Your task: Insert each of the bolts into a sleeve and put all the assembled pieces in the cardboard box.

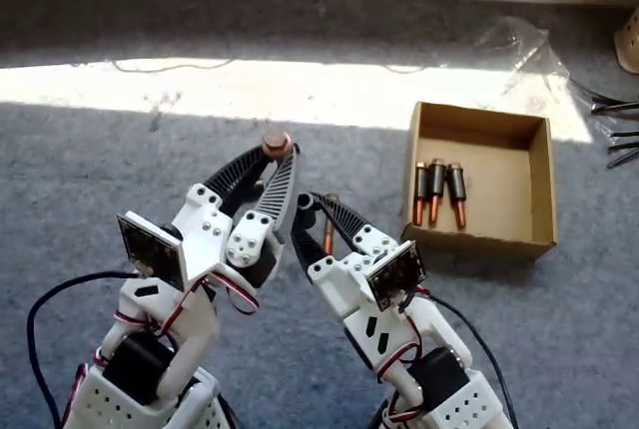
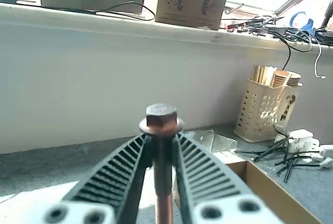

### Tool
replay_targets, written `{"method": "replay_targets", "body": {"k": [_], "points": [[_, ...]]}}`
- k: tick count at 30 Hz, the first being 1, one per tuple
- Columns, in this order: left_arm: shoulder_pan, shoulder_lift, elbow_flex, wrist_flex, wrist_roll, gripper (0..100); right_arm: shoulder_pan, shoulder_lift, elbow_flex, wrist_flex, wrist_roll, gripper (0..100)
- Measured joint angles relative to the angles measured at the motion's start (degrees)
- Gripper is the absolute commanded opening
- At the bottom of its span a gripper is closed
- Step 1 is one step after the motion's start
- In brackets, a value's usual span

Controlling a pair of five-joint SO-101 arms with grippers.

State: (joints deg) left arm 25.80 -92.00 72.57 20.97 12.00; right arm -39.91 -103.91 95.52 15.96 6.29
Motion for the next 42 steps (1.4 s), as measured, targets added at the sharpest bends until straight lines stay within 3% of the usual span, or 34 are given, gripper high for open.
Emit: {"method": "replay_targets", "body": {"k": [13,35,42], "points": [[1.41,-0.09,0.00,2.20,0.09,1,0.00,0.00,0.00,0.00,5.27,0.5],[1.41,-0.09,0.53,2.81,0.09,1,0.00,0.00,0.00,0.00,5.27,0.5],[1.41,-0.09,1.49,2.90,3.52,1,0.00,-0.09,0.00,0.00,5.27,0.5]]}}
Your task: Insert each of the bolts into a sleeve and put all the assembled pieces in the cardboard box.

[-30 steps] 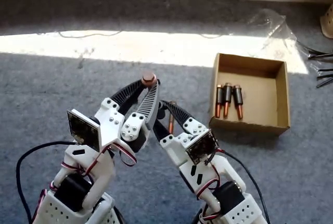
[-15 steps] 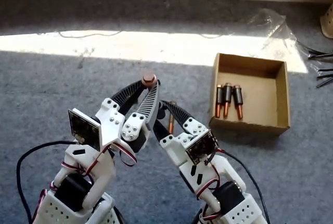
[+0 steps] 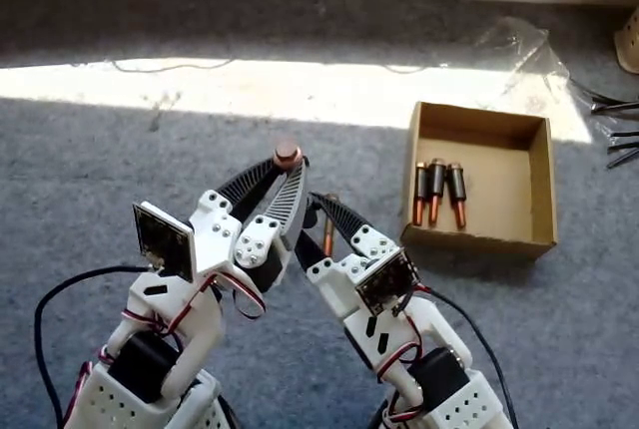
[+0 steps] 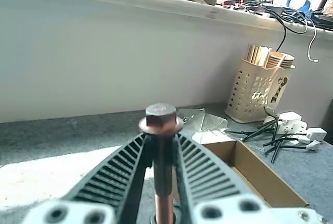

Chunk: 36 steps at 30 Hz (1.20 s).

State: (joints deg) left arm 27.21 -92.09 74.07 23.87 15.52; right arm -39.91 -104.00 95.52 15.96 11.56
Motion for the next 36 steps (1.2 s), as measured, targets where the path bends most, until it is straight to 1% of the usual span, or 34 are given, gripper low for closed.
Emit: {"method": "replay_targets", "body": {"k": [6,12,18,24,26,32,36], "points": [[0.35,0.00,3.16,0.09,0.00,1,0.00,0.09,0.00,0.09,0.00,0.5],[0.35,-0.26,3.52,0.09,0.09,1,0.00,0.09,0.00,0.09,0.00,0.5],[0.35,-0.62,3.52,4.13,0.09,1,-0.09,0.09,0.00,0.09,0.00,0.5],[0.44,-8.44,4.84,11.16,0.09,1,-0.44,0.09,0.09,0.09,0.26,0.5],[0.44,-10.81,5.89,11.52,0.09,1,-0.53,0.09,0.09,0.09,0.26,0.5],[0.44,-11.43,6.15,11.52,0.09,1,-0.53,0.00,0.09,0.09,0.26,0.5],[0.44,-11.52,7.30,11.52,-3.34,1,-0.53,0.00,0.09,0.09,0.26,0.5]]}}
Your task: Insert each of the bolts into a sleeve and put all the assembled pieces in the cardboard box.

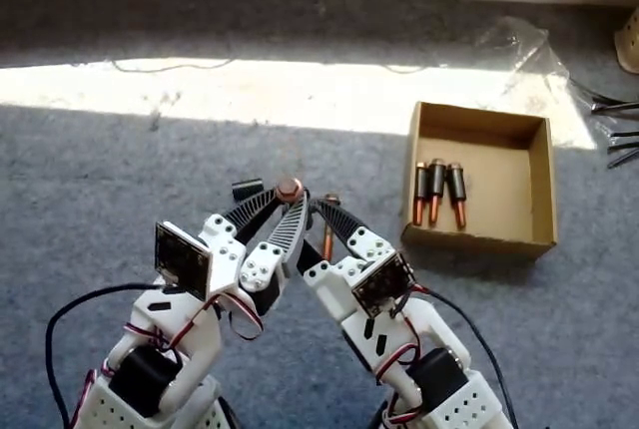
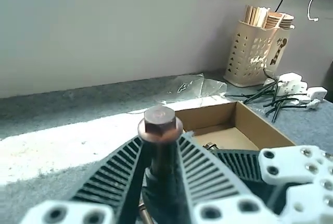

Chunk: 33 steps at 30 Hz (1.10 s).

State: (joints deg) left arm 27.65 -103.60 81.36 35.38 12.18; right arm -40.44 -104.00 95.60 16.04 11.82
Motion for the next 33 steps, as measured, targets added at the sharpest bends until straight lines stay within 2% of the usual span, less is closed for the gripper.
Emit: {"method": "replay_targets", "body": {"k": [8,14,33], "points": [[0.00,0.00,1.49,0.00,-1.41,2,0.00,0.09,0.00,0.00,-0.09,0.5],[0.00,0.00,1.49,0.00,-1.41,15,0.00,0.09,0.00,0.00,-0.09,0.5],[-0.44,-0.35,2.99,0.35,-1.49,16,0.09,-0.09,0.00,0.00,0.00,0.5]]}}
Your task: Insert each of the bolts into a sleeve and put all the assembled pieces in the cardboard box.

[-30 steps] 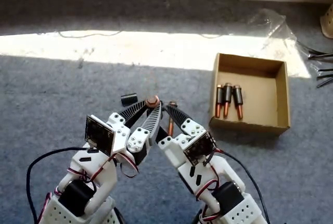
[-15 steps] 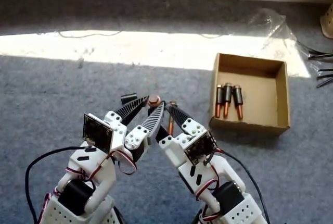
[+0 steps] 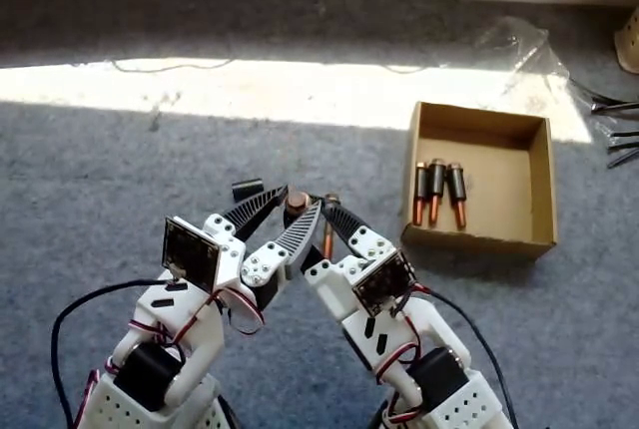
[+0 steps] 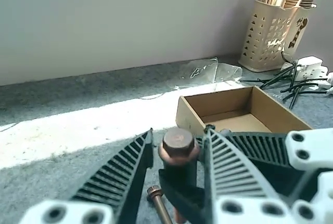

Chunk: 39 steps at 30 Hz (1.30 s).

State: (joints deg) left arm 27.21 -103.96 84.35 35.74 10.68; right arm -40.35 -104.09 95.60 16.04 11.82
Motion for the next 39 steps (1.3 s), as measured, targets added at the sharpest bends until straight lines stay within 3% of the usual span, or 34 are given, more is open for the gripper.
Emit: {"method": "replay_targets", "body": {"k": [12,17,28,35,39], "points": [[-5.54,0.18,-7.82,0.00,-0.35,15,0.00,0.00,0.00,0.00,0.00,0.5],[-10.46,-0.18,-9.49,0.00,-0.35,3,0.26,0.00,0.00,0.00,0.00,0.5],[-26.90,-0.44,-8.62,0.00,-0.35,2,7.21,0.00,0.00,0.00,0.00,0.5],[-32.70,-0.18,-3.08,0.00,-0.18,2,13.19,0.00,0.00,0.09,0.00,0.5],[-32.97,0.18,1.67,0.00,-0.18,2,17.32,0.00,-0.09,6.77,-0.70,0.5]]}}
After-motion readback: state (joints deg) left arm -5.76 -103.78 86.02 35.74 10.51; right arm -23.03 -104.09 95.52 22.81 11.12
